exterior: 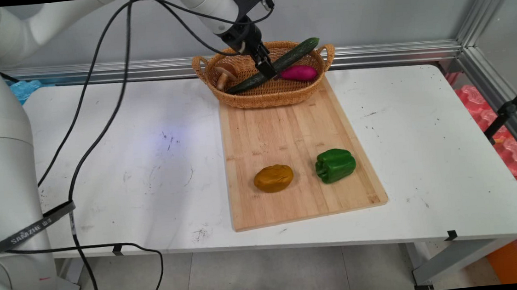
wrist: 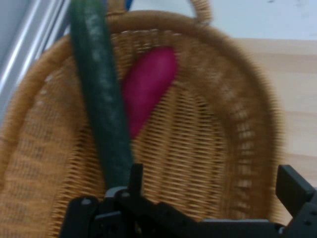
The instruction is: Pick up the cucumber from the vegetable basket
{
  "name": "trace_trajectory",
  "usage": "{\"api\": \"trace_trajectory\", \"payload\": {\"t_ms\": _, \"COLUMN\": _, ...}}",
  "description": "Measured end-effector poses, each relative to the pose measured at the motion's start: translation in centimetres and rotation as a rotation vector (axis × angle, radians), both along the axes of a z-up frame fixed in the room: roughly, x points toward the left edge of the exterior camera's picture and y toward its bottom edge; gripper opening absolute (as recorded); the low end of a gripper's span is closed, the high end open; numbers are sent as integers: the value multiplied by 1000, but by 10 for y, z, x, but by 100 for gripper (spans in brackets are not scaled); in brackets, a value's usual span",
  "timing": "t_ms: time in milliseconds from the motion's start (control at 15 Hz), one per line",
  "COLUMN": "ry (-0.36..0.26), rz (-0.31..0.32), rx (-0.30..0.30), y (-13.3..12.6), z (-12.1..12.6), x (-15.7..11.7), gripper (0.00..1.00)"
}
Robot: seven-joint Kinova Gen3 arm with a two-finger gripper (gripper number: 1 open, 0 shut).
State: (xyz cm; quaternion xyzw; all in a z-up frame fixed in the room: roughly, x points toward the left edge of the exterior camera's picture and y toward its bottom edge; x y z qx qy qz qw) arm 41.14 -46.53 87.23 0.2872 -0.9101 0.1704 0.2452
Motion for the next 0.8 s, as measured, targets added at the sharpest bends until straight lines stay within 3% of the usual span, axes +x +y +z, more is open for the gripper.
{"api": "trace_trajectory", "payload": {"t_ms": 800, "ry": -20, "rz": 21, "rx": -29, "y": -64, "z": -49, "x": 23, "gripper": 100}}
